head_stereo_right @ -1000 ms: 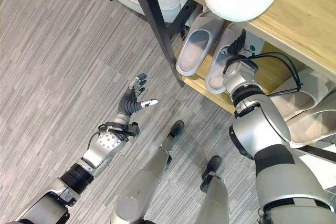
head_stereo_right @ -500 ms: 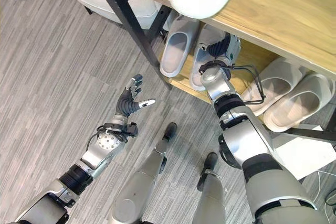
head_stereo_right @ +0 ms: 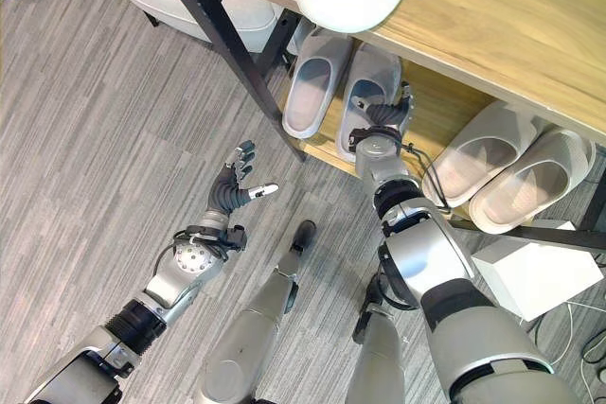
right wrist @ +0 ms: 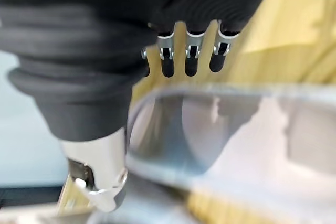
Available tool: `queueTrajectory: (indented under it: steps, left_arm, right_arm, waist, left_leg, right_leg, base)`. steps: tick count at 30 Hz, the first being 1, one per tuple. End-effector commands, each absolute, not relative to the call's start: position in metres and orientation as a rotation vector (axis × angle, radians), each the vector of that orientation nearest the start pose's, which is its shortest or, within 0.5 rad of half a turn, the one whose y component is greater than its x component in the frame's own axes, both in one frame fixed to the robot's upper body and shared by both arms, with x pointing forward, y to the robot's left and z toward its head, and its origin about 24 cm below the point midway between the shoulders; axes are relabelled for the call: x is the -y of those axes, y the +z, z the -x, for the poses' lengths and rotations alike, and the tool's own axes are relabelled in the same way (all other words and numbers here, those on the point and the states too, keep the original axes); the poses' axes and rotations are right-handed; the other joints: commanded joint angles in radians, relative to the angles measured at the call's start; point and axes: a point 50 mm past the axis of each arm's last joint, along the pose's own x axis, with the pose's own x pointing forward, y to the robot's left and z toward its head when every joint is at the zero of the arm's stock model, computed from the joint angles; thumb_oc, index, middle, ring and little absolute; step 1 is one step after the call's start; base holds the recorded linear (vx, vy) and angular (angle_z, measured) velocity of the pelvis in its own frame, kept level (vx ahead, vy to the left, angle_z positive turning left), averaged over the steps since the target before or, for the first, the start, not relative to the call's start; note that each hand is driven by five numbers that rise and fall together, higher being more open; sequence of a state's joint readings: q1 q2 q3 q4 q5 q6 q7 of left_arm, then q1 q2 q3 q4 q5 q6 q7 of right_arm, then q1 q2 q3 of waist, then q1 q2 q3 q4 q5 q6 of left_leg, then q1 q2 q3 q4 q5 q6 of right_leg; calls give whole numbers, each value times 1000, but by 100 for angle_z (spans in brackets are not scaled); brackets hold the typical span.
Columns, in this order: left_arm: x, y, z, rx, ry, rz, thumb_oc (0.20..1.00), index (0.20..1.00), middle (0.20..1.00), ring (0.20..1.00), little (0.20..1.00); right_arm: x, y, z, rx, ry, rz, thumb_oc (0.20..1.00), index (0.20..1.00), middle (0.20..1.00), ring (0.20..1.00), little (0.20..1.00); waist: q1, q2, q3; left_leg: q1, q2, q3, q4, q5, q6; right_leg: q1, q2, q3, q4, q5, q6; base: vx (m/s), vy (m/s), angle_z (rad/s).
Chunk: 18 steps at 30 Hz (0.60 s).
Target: Arrange the slippers neatly on the shoe rack.
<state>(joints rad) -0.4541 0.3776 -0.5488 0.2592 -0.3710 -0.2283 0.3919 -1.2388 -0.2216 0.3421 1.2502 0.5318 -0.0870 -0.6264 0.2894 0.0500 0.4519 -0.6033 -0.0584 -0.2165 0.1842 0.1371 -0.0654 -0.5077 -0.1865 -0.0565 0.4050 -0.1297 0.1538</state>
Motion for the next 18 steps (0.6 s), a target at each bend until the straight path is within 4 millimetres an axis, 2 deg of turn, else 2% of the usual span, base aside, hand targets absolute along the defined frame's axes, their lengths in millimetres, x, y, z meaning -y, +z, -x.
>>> queueTrajectory:
  steps: [1,2,6,9,10,13,16,18]
  left_arm:
    - [-106,118,-321,353,-145,-110,1000,1000,1000,1000,1000]
    - [-104,117,-321,345,-154,-114,1000,1000,1000,1000,1000]
    - [-102,116,-322,328,-165,-107,1000,1000,1000,1000,1000]
    - [-102,116,-323,324,-166,-106,1000,1000,1000,1000,1000]
    - [-102,115,-323,321,-167,-104,1000,1000,1000,1000,1000]
    - [-104,115,-324,319,-160,-110,1000,1000,1000,1000,1000]
    - [-109,108,-325,292,-132,-124,1000,1000,1000,1000,1000]
    - [-113,101,-324,263,-116,-140,1000,1000,1000,1000,1000]
  right_arm:
    - [137,202,-423,120,-412,-96,1000,1000,1000,1000,1000]
    - [127,203,-423,111,-380,-172,1000,1000,1000,1000,1000]
    - [116,213,-424,111,-346,-317,1000,1000,1000,1000,1000]
    - [116,220,-424,128,-343,-362,1000,1000,1000,1000,1000]
    - [119,228,-425,148,-346,-382,1000,1000,1000,1000,1000]
    - [124,237,-424,201,-347,-331,1000,1000,1000,1000,1000]
    - [127,227,-417,254,-334,-268,1000,1000,1000,1000,1000]
    - [129,211,-411,256,-335,-259,1000,1000,1000,1000,1000]
  waist:
    - [43,-22,44]
    - [50,-21,43]
    - [61,-21,40]
    - [65,-21,37]
    - [69,-21,36]
    - [66,-25,33]
    - [38,-46,31]
    - [21,-59,27]
  left_leg:
    - [-14,-33,-22,77,-148,28]
    - [-17,-33,-25,70,-139,28]
    - [-12,-39,-28,67,-147,26]
    - [-9,-41,-29,63,-146,26]
    - [-7,-41,-28,62,-145,25]
    - [3,-36,-25,52,-134,25]
    - [27,-19,-9,42,-130,25]
    - [48,-6,-1,31,-127,24]
  right_leg:
    - [237,25,11,-165,-12,-15]
    - [239,25,7,-174,-5,-14]
    - [254,21,3,-184,-11,-15]
    - [259,21,2,-191,-11,-15]
    - [263,19,1,-194,-9,-15]
    - [264,22,5,-200,4,-13]
    - [273,28,19,-207,13,-14]
    - [283,33,28,-217,18,-16]
  base:
    - [33,-41,1]
    - [49,-54,0]
    - [16,-18,0]
    - [0,0,0]
    - [0,0,0]
    - [0,0,0]
    - [-11,6,-1]
    - [-9,-6,-8]
